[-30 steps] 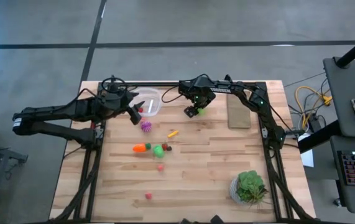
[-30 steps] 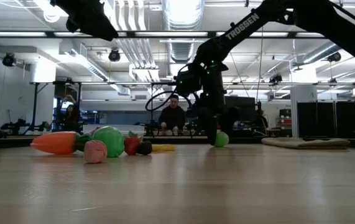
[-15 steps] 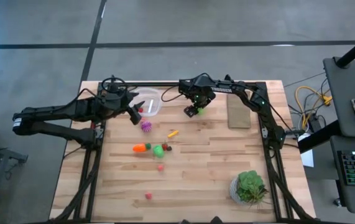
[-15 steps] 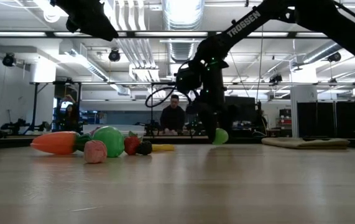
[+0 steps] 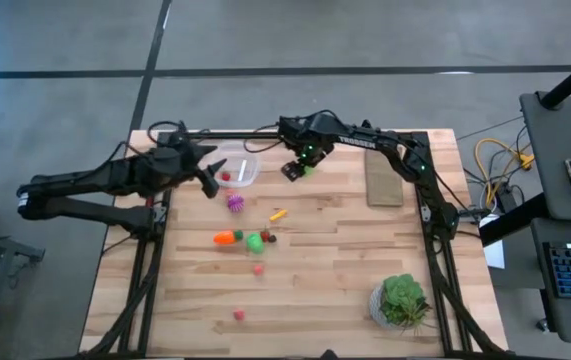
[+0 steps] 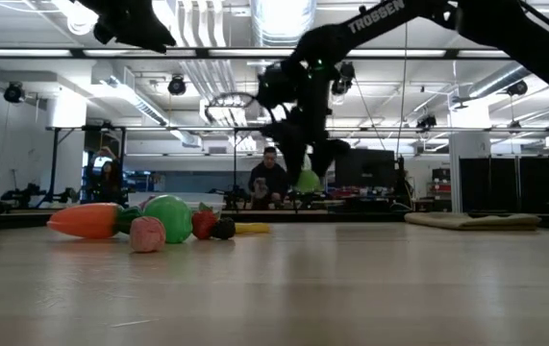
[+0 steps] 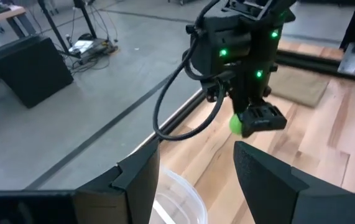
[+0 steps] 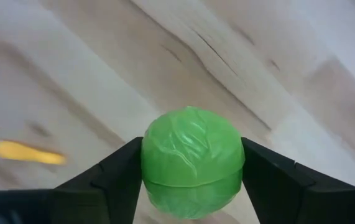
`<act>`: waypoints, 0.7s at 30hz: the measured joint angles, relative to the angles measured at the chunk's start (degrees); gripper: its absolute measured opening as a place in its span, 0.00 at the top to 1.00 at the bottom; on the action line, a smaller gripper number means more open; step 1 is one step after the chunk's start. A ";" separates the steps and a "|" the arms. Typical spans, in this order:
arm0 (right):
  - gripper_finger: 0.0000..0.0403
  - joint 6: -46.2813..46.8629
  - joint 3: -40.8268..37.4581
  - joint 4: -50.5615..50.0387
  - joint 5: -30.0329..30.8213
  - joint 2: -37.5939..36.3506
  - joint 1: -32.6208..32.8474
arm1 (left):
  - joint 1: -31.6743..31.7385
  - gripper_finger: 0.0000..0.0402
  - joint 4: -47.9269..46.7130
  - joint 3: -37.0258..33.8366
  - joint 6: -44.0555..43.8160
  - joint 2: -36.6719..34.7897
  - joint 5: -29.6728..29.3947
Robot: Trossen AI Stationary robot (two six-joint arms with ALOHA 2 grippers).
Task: Pick and placing Produce into tupperware
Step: Put the cabbage into the transparent bin
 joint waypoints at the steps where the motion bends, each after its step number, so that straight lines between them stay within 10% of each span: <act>1: 0.42 0.06 1.13 0.52 -0.39 0.02 0.29 | 0.00 0.52 -0.38 0.00 -0.07 -0.91 -0.01; 21: 0.42 10.35 7.07 23.51 -10.86 0.13 1.91 | 0.02 0.52 -12.66 -0.13 -11.94 -15.01 1.27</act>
